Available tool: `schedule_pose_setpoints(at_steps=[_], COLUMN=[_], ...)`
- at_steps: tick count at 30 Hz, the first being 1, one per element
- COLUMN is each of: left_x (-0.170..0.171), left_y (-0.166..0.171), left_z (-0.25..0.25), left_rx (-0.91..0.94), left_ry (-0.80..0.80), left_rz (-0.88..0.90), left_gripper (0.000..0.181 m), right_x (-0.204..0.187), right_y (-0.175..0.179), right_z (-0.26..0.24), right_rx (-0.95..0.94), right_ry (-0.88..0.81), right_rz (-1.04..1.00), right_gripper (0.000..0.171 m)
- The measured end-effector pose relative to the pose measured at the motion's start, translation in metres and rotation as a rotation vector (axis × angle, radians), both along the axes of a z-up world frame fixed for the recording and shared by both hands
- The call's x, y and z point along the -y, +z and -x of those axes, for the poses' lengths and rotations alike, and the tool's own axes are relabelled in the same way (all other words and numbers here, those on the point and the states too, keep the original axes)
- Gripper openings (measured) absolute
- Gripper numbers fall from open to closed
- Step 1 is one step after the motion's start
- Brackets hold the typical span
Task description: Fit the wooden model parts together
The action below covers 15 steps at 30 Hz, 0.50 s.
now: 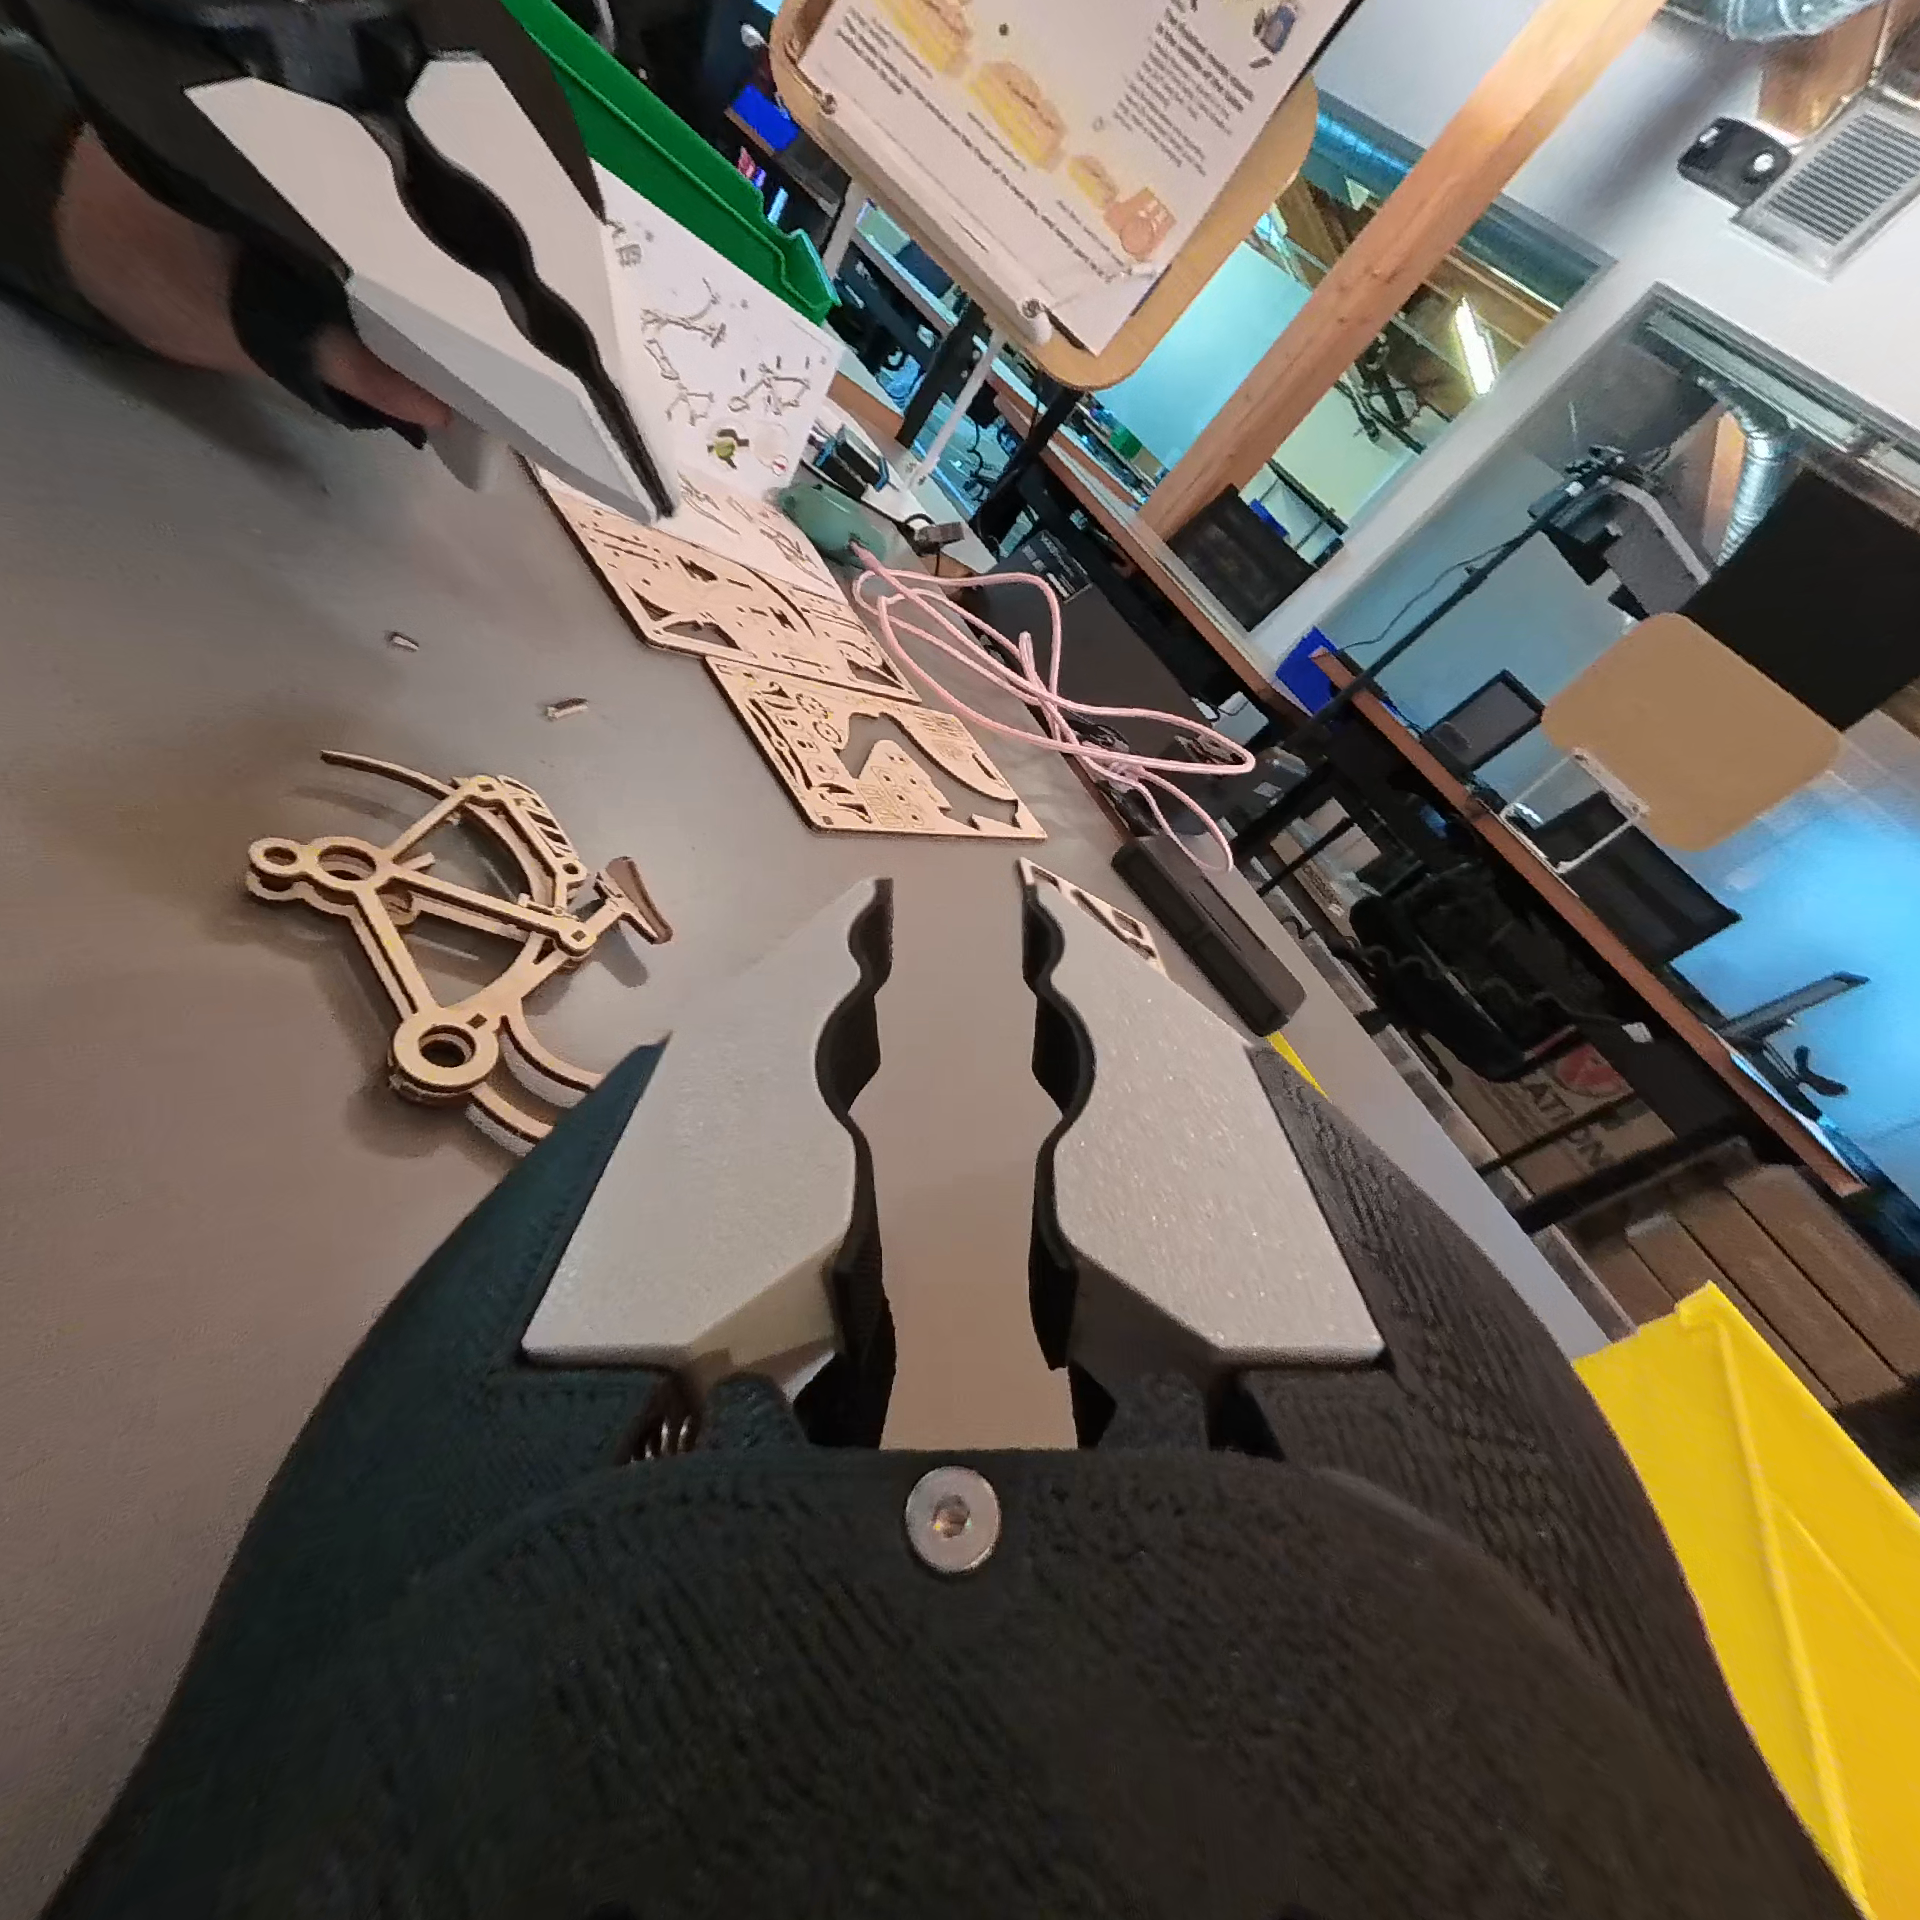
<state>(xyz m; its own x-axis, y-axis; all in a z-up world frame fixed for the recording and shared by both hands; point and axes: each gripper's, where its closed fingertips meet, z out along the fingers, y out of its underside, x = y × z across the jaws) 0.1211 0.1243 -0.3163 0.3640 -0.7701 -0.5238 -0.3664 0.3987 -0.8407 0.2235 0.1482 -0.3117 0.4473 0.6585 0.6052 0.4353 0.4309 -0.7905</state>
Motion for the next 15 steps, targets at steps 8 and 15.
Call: schedule_pose_setpoints(at_steps=[8, 15], left_x=[-0.004, -0.002], left_y=[-0.001, 0.008], left_z=[0.006, 0.01], left_rx=[0.024, 0.14], left_ry=[-0.032, -0.055], left_rz=[0.062, 0.189], left_gripper=[0.0, 0.0], right_x=[0.001, -0.001], right_y=[-0.007, -0.007], right_z=[0.008, 0.007], right_rx=[0.048, 0.025], right_ry=[0.015, 0.022], right_rz=[-0.005, 0.043], right_gripper=[0.022, 0.021])
